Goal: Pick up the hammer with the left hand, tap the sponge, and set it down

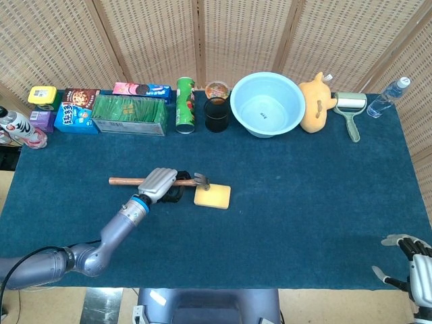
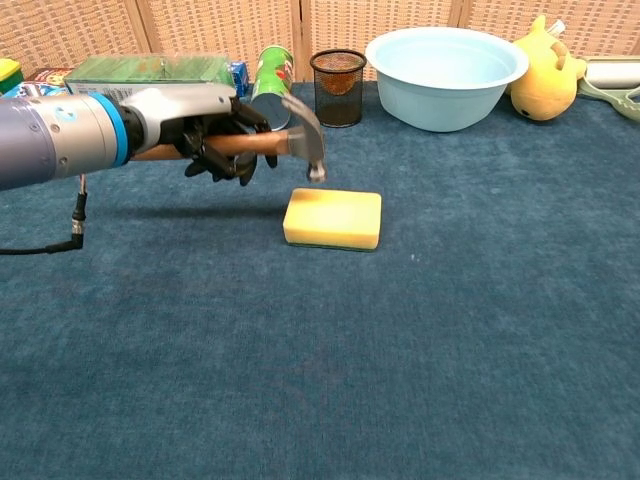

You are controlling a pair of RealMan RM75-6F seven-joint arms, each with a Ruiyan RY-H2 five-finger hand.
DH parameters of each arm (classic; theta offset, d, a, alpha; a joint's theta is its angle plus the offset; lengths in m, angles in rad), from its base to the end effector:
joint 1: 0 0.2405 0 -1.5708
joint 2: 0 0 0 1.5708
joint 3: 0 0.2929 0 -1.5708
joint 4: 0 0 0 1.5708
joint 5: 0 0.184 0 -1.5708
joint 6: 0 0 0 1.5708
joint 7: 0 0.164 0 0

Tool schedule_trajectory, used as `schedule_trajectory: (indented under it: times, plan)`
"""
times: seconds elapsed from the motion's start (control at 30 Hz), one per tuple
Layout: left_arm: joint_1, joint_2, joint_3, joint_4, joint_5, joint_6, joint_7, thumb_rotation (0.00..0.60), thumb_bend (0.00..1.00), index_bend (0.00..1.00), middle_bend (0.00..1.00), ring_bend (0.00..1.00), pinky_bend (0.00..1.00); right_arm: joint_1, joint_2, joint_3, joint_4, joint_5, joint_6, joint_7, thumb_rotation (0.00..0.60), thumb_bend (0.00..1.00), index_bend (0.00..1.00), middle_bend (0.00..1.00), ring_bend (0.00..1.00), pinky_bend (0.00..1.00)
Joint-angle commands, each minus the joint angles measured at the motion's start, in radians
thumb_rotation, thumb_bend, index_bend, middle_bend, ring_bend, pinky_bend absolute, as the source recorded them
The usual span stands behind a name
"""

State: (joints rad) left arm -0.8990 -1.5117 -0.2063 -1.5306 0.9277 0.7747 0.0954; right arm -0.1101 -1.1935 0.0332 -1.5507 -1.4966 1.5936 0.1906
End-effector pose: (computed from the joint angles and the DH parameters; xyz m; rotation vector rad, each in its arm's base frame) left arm -0.1241 0.3986 -0.0100 -1.9035 -1.3540 -1.0070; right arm -0.3677 -0.1298 0.1920 1.1350 -1.0830 0.9663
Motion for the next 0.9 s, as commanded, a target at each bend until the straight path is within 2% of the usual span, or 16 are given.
schedule_trajectory:
  times: [0.03, 0.2, 0.27, 0.37, 0.43, 0.63, 0.77, 0.9]
  plan:
    - [-0.033, -0.034, 0.032, 0.036, -0.067, -0.025, 0.08, 0.6, 0.88, 0.54, 0.59, 0.65, 0.76, -0.002, 0.001, 0.001, 0.002, 0.004, 0.0, 0.004, 0.6, 0.12, 0.4, 0.35, 0.27, 0.2]
    - [-0.075, -0.063, 0.052, 0.054, -0.161, -0.034, 0.171, 0.6, 0.87, 0.53, 0.59, 0.65, 0.76, -0.008, 0.003, 0.002, 0.008, 0.013, 0.001, 0.013, 0.6, 0.12, 0.4, 0.35, 0.27, 0.2]
    - [-0.085, -0.066, 0.041, 0.039, -0.182, -0.016, 0.187, 0.6, 0.87, 0.53, 0.59, 0.65, 0.76, -0.011, 0.004, 0.003, 0.011, 0.015, 0.004, 0.019, 0.6, 0.12, 0.4, 0.35, 0.27, 0.2]
    - [-0.045, -0.086, -0.004, 0.02, -0.086, 0.065, 0.096, 0.6, 0.87, 0.54, 0.59, 0.65, 0.77, -0.012, 0.003, 0.003, 0.013, 0.013, 0.006, 0.022, 0.6, 0.12, 0.4, 0.35, 0.27, 0.2]
    - [0.004, -0.103, -0.039, 0.018, 0.026, 0.13, -0.038, 0.6, 0.87, 0.54, 0.59, 0.65, 0.76, -0.011, 0.002, 0.003, 0.015, 0.01, 0.005, 0.022, 0.6, 0.12, 0.4, 0.35, 0.27, 0.2]
    - [0.079, -0.085, -0.048, 0.029, 0.213, 0.197, -0.269, 0.6, 0.87, 0.55, 0.6, 0.66, 0.76, -0.005, 0.0, 0.003, 0.007, 0.0, 0.001, 0.008, 0.6, 0.12, 0.4, 0.35, 0.27, 0.2]
    - [0.11, -0.042, -0.031, 0.021, 0.237, 0.187, -0.319, 0.6, 0.86, 0.55, 0.6, 0.66, 0.76, 0.001, 0.001, 0.003, -0.003, -0.004, -0.006, -0.005, 0.6, 0.12, 0.4, 0.35, 0.27, 0.2]
    - [0.136, 0.01, -0.001, 0.023, 0.229, 0.157, -0.313, 0.6, 0.85, 0.55, 0.6, 0.66, 0.76, 0.012, -0.001, 0.003, -0.013, -0.008, -0.019, -0.02, 0.6, 0.12, 0.4, 0.35, 0.27, 0.2]
